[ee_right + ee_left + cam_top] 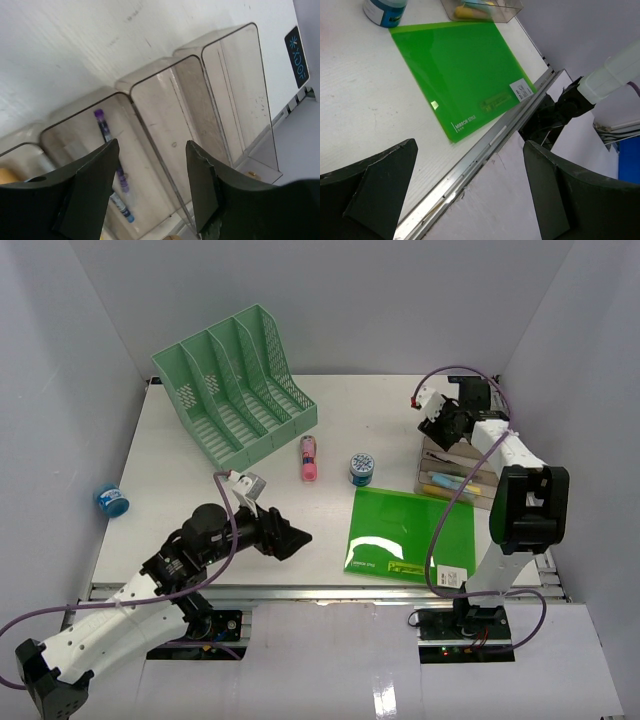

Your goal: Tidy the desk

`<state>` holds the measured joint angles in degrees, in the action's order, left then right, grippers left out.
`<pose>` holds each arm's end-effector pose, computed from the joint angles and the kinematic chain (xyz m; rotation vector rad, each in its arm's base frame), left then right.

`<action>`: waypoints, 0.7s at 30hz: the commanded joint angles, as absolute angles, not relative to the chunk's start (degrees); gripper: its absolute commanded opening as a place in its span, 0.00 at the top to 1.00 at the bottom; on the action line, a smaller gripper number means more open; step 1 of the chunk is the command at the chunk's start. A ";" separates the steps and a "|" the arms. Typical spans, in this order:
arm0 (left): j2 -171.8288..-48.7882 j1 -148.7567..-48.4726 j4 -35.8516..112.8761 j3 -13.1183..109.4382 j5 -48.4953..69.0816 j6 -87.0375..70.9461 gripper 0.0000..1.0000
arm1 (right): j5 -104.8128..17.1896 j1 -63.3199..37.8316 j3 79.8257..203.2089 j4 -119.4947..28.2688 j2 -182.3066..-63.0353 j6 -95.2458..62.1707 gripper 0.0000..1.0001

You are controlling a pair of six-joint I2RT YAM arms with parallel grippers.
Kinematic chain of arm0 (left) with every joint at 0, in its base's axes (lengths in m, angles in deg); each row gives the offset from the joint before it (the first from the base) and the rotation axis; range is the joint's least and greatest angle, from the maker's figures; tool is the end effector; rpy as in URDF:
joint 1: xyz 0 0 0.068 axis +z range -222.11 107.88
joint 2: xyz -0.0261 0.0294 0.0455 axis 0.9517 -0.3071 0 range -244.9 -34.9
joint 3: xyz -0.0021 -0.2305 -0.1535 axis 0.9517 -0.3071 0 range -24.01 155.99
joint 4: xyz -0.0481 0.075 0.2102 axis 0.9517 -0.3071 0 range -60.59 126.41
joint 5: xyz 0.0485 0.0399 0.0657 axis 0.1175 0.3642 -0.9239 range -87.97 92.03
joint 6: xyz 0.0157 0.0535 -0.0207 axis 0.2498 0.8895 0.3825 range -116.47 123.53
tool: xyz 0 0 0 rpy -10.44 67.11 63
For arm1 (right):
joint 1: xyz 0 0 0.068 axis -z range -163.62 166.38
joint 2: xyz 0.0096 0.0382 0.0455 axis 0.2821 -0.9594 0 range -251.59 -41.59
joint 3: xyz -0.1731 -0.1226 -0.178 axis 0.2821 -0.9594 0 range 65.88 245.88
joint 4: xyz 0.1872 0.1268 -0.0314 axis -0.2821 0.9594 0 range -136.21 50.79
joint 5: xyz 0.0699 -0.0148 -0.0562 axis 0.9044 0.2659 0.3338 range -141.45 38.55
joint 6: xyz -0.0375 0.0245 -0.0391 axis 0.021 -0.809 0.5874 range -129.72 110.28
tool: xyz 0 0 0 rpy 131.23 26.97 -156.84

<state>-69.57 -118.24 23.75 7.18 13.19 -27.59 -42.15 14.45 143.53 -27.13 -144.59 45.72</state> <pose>0.0798 -0.0953 0.2809 0.4057 1.9591 -1.0886 0.3783 0.0199 0.2576 -1.1977 2.0215 -0.2734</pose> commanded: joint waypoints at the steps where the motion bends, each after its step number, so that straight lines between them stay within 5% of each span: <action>1: -65.34 -117.99 24.84 2.85 14.19 -35.17 0.02 | -25.84 14.36 145.36 -18.21 -137.67 43.40 0.36; 8: -62.94 -117.99 26.90 -0.16 14.42 -39.42 0.02 | -8.64 10.77 145.96 -10.35 -138.49 39.22 0.31; 11: -63.52 -117.99 27.95 -0.97 14.08 -41.68 0.02 | -7.76 7.18 144.58 -12.89 -139.89 30.16 0.17; 13: -64.12 -117.99 28.05 -1.22 13.75 -42.62 0.02 | -10.76 3.67 142.69 -18.40 -141.07 19.82 0.10; 21: -63.39 -117.99 27.74 -2.58 13.23 -44.36 0.02 | -27.35 -4.25 138.66 -33.65 -138.96 -5.00 0.10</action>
